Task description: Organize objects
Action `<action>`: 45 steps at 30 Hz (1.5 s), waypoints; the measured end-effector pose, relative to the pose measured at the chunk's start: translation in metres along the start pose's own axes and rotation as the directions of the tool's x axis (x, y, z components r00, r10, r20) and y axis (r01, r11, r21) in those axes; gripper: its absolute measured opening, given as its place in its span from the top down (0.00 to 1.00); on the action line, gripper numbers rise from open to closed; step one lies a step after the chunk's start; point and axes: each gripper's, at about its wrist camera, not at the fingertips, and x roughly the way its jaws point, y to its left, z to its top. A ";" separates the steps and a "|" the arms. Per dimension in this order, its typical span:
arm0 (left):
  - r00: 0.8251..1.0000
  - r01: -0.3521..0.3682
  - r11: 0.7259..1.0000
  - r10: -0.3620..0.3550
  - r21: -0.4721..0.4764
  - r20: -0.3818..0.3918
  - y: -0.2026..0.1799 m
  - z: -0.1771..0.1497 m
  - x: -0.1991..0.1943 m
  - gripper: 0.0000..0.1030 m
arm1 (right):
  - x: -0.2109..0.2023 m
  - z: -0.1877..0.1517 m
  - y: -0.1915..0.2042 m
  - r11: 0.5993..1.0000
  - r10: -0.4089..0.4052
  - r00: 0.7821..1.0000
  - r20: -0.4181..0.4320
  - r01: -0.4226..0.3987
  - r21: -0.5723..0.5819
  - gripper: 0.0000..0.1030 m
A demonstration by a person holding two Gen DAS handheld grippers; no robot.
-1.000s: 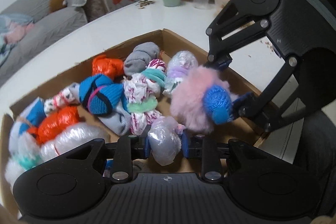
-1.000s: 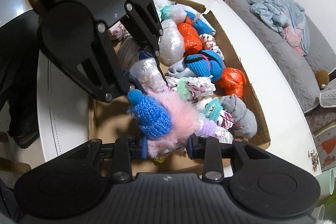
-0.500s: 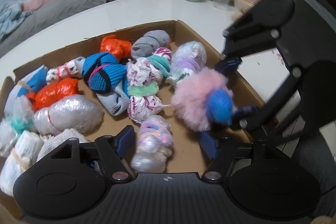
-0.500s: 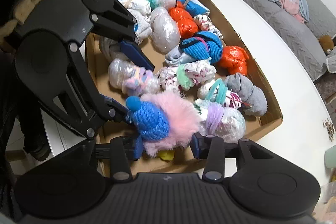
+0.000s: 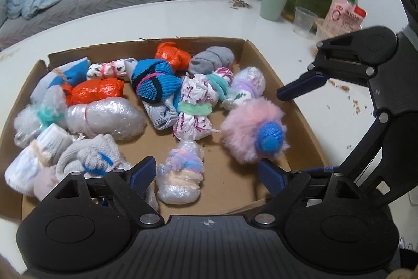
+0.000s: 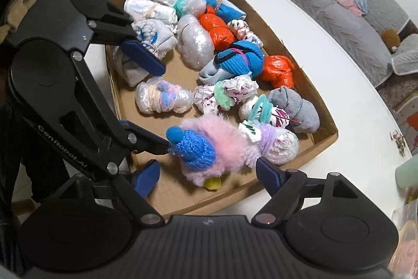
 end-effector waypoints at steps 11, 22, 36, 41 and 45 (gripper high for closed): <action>0.996 -0.027 0.993 0.037 -0.115 0.085 0.006 -0.008 -0.033 0.00 | -0.015 -0.008 -0.009 0.977 -0.018 0.998 0.058 0.005 0.214 0.09; 0.967 -0.126 0.959 0.176 -0.255 0.186 0.016 -0.011 -0.078 0.00 | -0.014 -0.011 -0.012 0.861 -0.081 0.995 0.056 0.042 0.507 0.01; 0.892 -0.349 0.926 0.376 -0.147 0.251 0.011 -0.003 -0.077 0.00 | -0.020 -0.013 0.003 0.786 -0.099 0.984 0.150 -0.015 0.618 0.01; 0.871 -0.422 0.901 0.434 -0.099 0.230 0.005 -0.002 -0.066 0.00 | -0.018 -0.009 0.007 0.796 -0.103 0.982 0.158 -0.014 0.606 0.01; 0.876 -0.405 0.909 0.416 -0.098 0.243 0.006 -0.004 -0.066 0.00 | -0.016 -0.008 0.006 0.791 -0.103 0.982 0.159 -0.016 0.612 0.01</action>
